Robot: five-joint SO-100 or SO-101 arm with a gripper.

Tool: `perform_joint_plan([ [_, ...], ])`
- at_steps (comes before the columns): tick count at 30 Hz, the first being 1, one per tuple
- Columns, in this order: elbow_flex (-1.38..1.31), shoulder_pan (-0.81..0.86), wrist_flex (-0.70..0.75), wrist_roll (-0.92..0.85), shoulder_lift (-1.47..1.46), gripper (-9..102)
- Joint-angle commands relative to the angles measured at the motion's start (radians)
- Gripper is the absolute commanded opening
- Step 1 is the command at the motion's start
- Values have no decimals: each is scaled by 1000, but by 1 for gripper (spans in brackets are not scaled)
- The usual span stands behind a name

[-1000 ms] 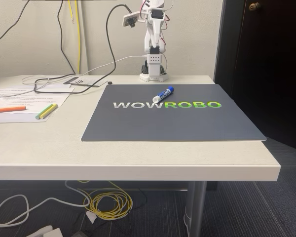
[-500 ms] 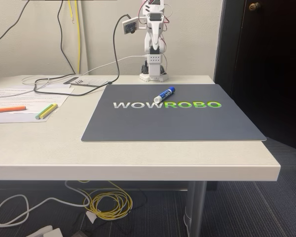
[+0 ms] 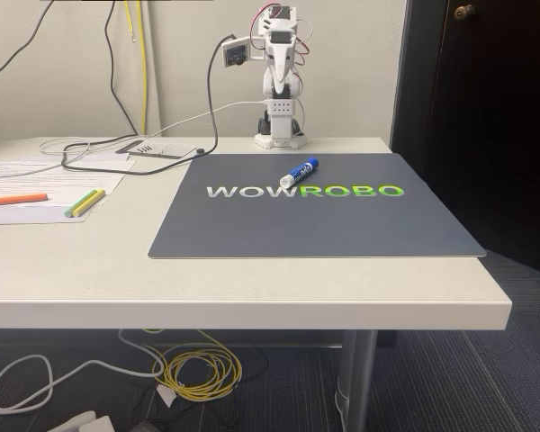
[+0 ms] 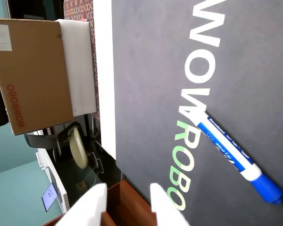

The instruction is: Pick up the blue marker.

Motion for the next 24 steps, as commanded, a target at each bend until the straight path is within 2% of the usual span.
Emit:
perform_joint_plan([
  [1,20,-14,-23,-11,43,12],
  [7,60,-25,-46,-20,94,12],
  [24,60,-28,-35,106,69,12],
])
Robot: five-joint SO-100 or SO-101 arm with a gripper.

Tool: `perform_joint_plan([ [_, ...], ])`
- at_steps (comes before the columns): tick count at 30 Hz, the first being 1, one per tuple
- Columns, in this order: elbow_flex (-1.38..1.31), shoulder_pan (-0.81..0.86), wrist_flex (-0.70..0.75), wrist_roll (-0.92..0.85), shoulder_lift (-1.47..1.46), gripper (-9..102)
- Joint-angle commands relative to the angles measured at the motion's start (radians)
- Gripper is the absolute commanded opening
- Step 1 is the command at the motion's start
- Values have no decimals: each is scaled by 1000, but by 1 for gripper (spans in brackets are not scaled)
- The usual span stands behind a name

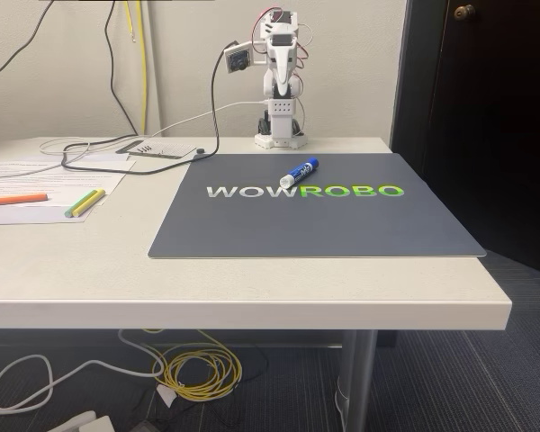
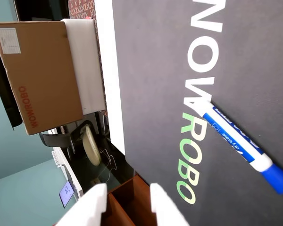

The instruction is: Pick up the blue marker.

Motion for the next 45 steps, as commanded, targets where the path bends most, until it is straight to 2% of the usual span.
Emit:
perform_joint_plan([
  [1,-5,3,-3,18,-14,12],
  [17,-5,2,2,-17,-34,12],
  [22,-61,-23,15,-215,-77,12],
  [28,-407,-48,164,-479,-377,12],
  [34,-565,-74,229,-772,-569,12],
  [40,-528,-18,181,-1014,-650,12],
  [45,-522,-8,135,-1068,-738,12],
])
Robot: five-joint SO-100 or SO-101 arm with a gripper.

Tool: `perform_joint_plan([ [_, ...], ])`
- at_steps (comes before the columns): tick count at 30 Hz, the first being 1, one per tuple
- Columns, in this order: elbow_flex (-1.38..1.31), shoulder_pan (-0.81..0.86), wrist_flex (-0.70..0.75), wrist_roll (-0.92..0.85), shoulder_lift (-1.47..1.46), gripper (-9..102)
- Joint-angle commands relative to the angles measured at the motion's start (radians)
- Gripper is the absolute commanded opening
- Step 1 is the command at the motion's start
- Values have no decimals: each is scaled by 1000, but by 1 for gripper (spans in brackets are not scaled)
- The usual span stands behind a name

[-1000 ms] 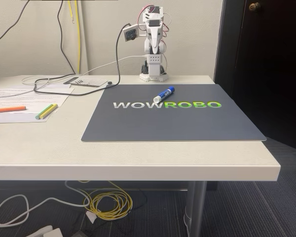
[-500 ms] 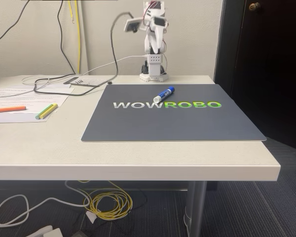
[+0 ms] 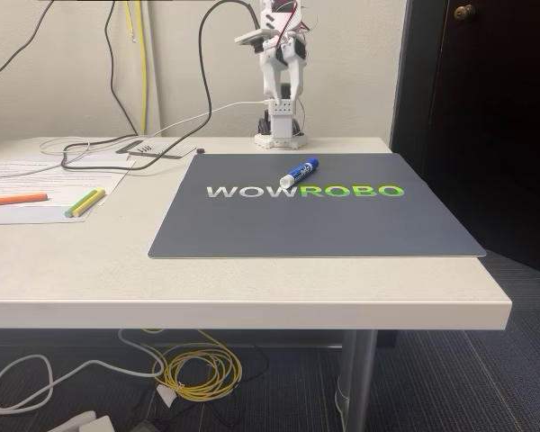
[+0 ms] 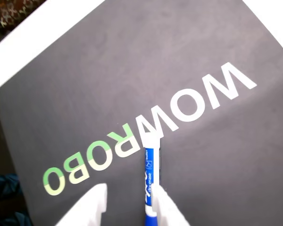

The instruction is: Pick up the blue marker.

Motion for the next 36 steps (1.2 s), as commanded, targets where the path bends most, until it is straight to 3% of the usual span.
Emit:
perform_joint_plan([
  [1,-14,3,-25,-25,-40,12],
  [16,242,-12,-176,-26,-44,12],
  [36,267,-29,-270,-66,-284,30],
])
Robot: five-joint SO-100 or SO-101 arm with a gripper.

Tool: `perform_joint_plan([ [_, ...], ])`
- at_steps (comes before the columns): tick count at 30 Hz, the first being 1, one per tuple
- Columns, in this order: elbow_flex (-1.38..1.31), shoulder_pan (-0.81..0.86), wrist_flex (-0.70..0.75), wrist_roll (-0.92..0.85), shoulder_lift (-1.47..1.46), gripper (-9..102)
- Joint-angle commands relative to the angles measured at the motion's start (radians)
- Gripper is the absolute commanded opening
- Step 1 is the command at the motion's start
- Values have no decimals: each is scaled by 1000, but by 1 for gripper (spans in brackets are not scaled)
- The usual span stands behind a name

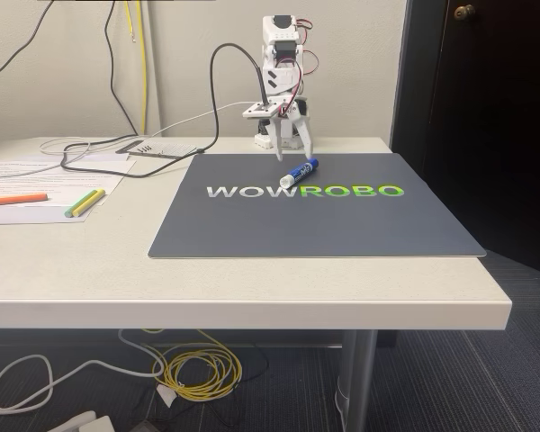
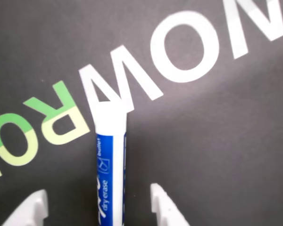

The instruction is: Pick up the blue marker.

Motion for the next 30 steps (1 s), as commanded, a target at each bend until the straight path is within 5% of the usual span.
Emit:
perform_joint_plan([
  [1,2,-8,-31,-17,-12,30],
  [30,34,-17,-91,-121,-149,27],
])
